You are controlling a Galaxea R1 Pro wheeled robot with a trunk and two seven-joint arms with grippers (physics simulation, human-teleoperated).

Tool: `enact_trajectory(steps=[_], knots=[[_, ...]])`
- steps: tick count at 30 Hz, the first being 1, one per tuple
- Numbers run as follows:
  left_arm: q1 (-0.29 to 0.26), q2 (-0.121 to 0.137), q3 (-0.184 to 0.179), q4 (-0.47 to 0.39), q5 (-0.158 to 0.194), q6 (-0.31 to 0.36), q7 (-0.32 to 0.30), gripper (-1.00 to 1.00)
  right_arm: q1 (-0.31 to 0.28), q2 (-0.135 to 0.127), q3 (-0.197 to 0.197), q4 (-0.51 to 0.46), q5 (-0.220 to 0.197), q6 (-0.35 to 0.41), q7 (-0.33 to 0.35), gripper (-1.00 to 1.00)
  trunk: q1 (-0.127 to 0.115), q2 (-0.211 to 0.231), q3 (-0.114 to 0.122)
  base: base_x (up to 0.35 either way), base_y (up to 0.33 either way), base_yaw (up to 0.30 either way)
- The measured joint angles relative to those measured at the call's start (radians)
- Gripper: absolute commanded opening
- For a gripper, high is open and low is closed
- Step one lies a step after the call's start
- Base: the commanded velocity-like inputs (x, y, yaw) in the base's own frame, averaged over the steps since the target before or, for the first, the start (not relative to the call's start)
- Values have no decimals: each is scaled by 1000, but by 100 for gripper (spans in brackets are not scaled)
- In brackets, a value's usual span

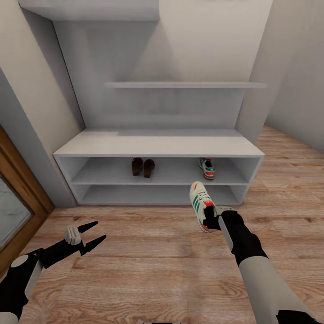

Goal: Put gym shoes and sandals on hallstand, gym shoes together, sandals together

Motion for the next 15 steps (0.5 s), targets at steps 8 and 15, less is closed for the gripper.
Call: enact_trajectory(steps=[8, 15], knots=[[0, 0, -2, 0, 1, 0, 0, 100, 0, 0, 1, -1, 0, 0, -2, -100, 0, 0, 0, 0, 0, 0], [0, 0, -2, 0, 2, 0, -3, 100, 1, 1, 0, 0, 0, -1, -3, -100, 0, 0, 0, 0, 0, 0]])
